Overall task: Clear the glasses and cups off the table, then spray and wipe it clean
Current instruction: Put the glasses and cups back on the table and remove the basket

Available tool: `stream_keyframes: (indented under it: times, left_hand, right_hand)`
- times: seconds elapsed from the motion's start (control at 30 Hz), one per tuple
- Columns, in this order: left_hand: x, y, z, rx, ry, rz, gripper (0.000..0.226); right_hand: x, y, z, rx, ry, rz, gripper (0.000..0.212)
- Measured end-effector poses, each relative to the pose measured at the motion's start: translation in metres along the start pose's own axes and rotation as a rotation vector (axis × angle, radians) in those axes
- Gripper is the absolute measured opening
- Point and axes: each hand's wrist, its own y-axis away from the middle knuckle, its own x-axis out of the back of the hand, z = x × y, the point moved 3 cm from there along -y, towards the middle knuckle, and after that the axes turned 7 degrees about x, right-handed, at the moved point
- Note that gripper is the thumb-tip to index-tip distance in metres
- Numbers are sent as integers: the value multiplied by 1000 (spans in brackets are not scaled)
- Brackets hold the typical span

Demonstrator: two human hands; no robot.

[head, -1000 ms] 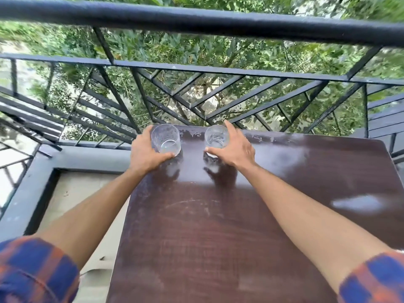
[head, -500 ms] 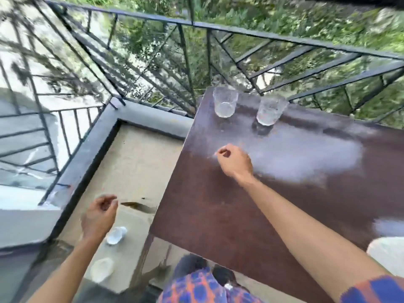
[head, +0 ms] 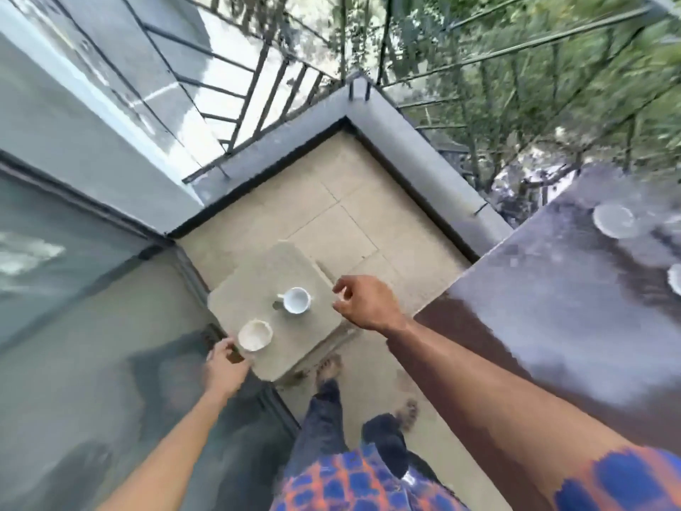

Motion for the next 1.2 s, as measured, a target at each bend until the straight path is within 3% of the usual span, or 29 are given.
stream_keyframes:
  times: [0.2,0.3,0.43,0.6,0.73,0.83,1.07,1.2]
  left_hand:
    - [-4,0,41,-43,-93,-25,96]
    - [-15,-19,47,-53,-99,-42,103]
    - [-35,-38,47,-117,-101,-72,109]
    - [-52,-46,33,-182,-141,-44,97]
    - [-46,-45,30,-259,-99,39,84]
    - [-35,-40,38,-288,-47,45,81]
    - [10,3,100,-366,37,57,81]
    - [18,44,160,-541,42,34,78]
  right_hand:
    - [-72,-74,-27,76,77,-136,68]
    - [-108,-101,-20,24,115,-139,101]
    - [-143,-124,-7,-7,140,-162,113]
    - [-169,-138,7,-31,108,-169,109]
    - [-172,-141,9,-55,64,-99,79]
    - [-162,-138,6,-74,32,-69,70]
    - [-82,-98,-17,-122,-39,73,68]
    - [-8,-59,-19,-120,-72,190,65]
